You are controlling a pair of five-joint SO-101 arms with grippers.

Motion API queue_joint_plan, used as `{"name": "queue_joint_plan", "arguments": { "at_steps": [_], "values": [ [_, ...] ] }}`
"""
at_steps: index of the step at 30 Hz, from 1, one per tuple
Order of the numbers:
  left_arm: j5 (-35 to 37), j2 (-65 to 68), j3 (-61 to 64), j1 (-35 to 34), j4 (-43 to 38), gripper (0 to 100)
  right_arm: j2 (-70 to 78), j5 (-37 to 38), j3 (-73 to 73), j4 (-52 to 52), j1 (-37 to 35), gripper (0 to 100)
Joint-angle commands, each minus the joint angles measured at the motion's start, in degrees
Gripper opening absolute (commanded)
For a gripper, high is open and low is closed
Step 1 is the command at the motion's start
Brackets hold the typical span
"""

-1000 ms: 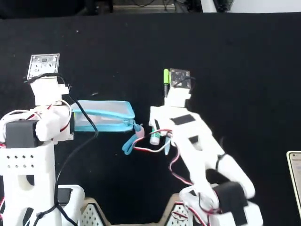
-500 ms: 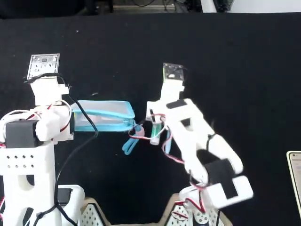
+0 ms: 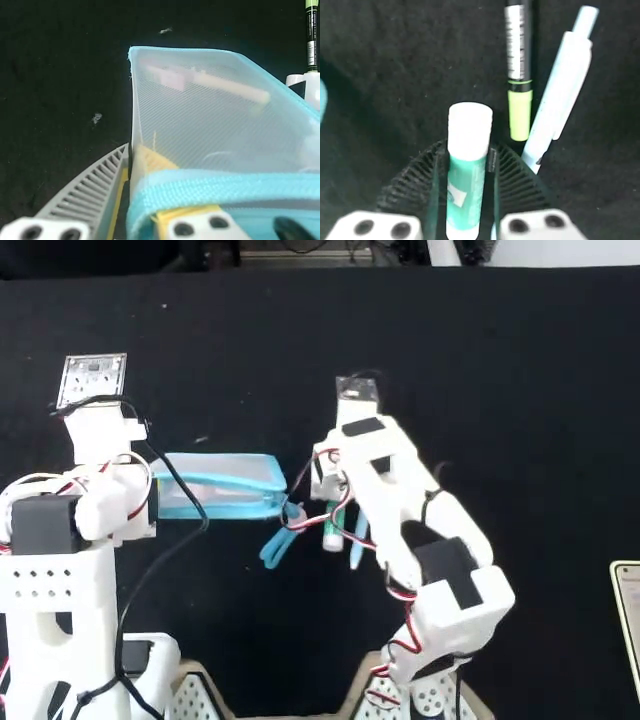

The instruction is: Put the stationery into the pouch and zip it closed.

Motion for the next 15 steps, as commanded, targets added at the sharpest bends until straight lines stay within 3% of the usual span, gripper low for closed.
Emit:
{"name": "queue_joint_plan", "arguments": {
  "at_steps": [1,6,15],
  "values": [
    [0.0,-0.8,-0.9,-0.8,-0.5,3,-4.0,5.6,-5.8,6.7,0.8,1.1],
    [0.0,-0.8,-0.9,-0.8,-0.5,3,-11.8,19.3,-10.9,15.7,7.1,1.1],
    [0.0,-0.8,-0.9,-0.9,-0.6,3,-7.3,37.5,-10.8,14.6,25.8,1.2]
  ]
}}
